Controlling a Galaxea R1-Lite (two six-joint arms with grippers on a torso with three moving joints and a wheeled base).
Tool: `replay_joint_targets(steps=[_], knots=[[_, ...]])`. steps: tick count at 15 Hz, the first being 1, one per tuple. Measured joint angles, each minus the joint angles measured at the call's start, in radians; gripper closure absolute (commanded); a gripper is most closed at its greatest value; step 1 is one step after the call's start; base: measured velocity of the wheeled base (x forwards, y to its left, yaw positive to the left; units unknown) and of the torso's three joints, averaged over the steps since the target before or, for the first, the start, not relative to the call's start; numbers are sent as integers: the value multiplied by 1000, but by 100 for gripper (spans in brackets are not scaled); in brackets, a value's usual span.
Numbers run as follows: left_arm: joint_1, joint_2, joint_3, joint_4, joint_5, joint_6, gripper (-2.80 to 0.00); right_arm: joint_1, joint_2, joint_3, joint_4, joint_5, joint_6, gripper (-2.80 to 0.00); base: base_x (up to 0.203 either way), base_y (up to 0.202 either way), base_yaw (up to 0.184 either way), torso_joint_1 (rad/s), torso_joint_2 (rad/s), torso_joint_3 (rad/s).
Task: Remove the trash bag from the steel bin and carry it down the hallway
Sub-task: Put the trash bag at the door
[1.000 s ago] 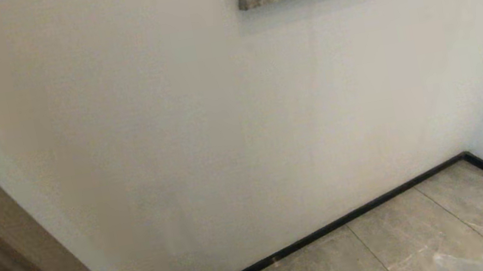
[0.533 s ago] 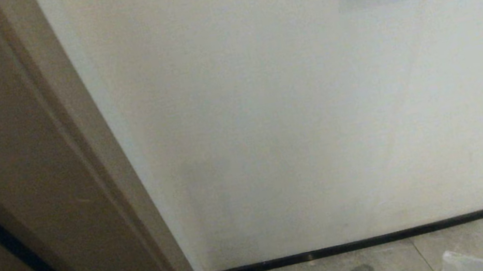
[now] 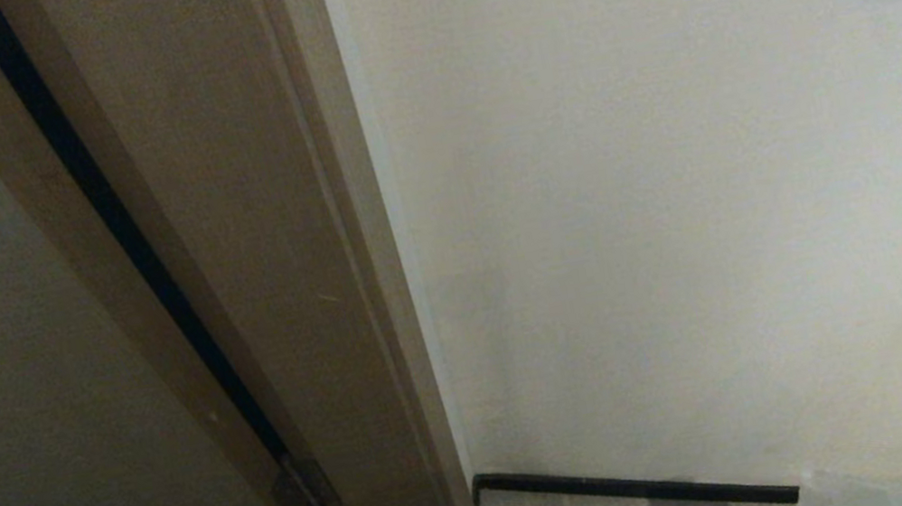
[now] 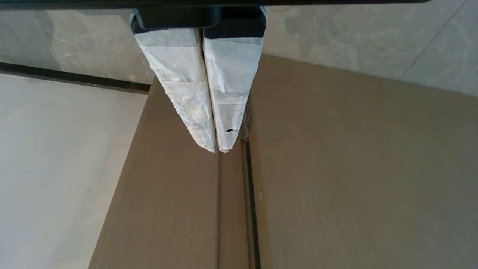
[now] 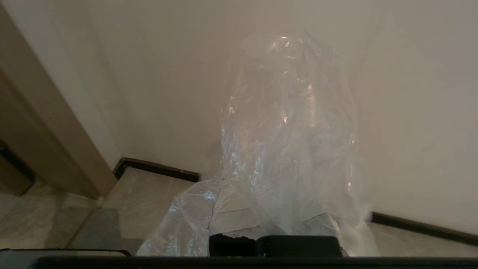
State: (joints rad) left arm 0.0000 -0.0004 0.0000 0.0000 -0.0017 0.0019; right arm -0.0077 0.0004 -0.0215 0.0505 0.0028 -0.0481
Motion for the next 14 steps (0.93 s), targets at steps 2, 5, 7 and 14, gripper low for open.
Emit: replay_joint_targets(steps=[2, 5, 7, 14], knots=[[0, 0, 0, 1, 0, 1, 0, 0, 0, 0, 0, -3, 5, 0, 0, 0, 0, 0, 0, 0], [0, 0, 0, 0, 0, 0, 0, 0, 0, 1, -2, -3, 1, 0, 0, 0, 0, 0, 0, 0], [0, 0, 0, 0, 0, 0, 0, -1, 0, 1, -1, 0, 0, 0, 0, 0, 0, 0, 0, 0], [0, 0, 0, -1, 0, 0, 0, 1, 0, 1, -1, -1, 3, 0, -1, 8, -174, 2, 4, 2]])
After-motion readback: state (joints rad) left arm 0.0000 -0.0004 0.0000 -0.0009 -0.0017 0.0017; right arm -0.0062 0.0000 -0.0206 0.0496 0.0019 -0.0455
